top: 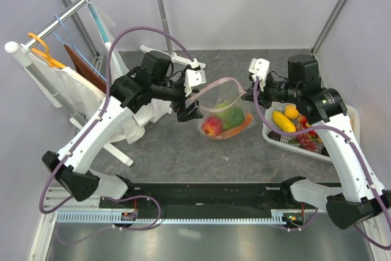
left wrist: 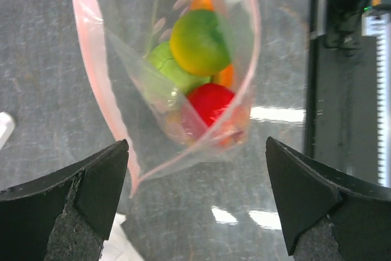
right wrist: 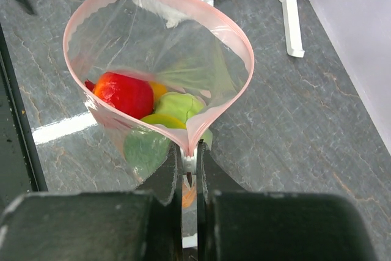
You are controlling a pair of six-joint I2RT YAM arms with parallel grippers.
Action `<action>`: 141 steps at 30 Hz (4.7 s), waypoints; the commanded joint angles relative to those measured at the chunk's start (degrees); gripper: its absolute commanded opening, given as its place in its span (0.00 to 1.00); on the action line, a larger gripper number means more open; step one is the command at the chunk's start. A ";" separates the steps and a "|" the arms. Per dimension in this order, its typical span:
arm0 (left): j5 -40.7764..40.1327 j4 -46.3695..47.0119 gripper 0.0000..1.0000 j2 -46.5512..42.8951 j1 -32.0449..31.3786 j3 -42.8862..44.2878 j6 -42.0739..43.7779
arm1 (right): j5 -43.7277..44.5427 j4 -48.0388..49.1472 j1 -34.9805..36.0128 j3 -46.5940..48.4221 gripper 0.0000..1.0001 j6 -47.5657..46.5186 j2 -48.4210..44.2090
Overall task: Place the food in the zip-top bag and seal the zipper
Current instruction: Adjust the zipper food storage bag at the center of the board, then zip the zipper food storage bag at the center of the board.
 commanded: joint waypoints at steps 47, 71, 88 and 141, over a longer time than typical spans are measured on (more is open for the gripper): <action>-4.84 -3.55 0.02 6.80 5.44 5.68 4.51 | 6.65 4.99 0.20 -9.29 0.04 -2.86 -4.94; -0.87 -8.47 0.02 21.65 8.34 22.99 -15.43 | -6.19 18.19 -6.48 -31.05 0.98 23.59 -24.35; 2.12 -8.48 0.02 22.53 10.36 23.35 -16.77 | -2.49 50.51 -6.48 -41.63 0.62 35.83 -18.39; -1.40 14.20 0.63 20.78 -15.21 17.90 -0.68 | -8.03 38.12 -6.48 -34.51 0.00 21.15 -21.28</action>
